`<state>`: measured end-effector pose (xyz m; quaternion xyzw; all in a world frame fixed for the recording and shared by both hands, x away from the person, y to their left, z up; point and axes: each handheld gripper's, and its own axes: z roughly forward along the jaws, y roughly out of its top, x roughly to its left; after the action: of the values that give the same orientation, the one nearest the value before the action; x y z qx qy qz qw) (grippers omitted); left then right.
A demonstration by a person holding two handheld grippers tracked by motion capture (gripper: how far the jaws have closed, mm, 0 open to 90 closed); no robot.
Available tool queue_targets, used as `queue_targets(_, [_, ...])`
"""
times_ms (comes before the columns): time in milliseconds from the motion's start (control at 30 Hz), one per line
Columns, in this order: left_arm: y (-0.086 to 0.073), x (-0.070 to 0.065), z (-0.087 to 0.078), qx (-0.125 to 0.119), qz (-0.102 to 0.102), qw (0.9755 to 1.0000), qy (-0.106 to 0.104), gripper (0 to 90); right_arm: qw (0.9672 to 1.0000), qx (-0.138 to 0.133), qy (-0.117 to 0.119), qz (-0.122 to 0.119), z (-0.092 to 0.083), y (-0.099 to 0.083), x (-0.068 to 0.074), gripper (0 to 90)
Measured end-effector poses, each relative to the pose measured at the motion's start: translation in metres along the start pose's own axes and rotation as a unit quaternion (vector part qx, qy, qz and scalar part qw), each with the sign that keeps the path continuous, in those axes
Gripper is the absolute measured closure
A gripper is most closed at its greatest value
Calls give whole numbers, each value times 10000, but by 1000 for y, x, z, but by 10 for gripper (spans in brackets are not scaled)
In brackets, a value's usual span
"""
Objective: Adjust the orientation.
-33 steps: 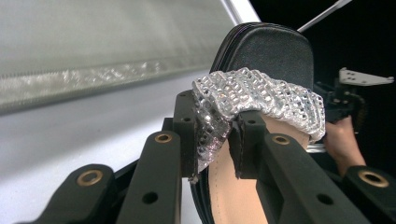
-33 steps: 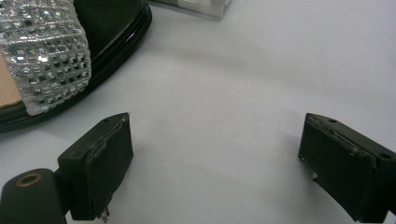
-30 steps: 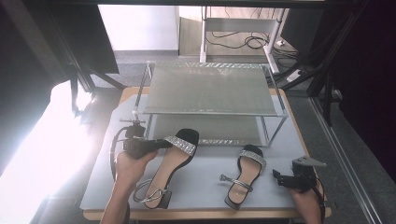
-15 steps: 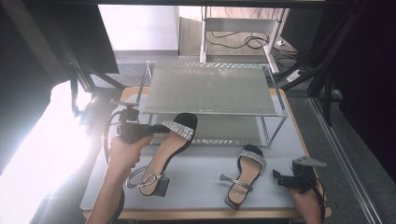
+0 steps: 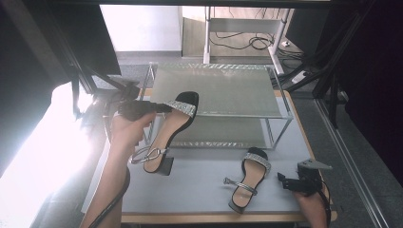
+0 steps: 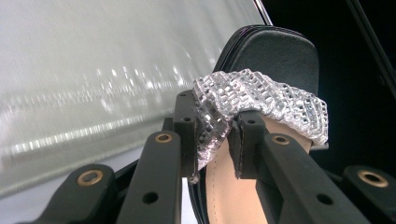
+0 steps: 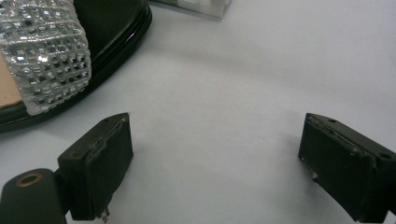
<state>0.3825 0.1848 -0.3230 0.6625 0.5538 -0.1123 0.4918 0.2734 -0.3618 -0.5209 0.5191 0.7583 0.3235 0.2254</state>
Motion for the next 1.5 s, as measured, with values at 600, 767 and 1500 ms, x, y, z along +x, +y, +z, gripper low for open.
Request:
queue_targets(600, [56, 1, 26, -231, -563, 9978, 281, 754, 10000, 1, 6, 3, 0, 0, 0, 95])
queue_targets(767, [71, -1, 34, -273, -686, 9967, 348, 755, 10000, 12, 10, -2, 0, 0, 0, 95])
queue_targets(1500, [123, 25, 71, -516, -1214, 9890, 666, 754, 10000, -5, 6, -2, 0, 0, 0, 95])
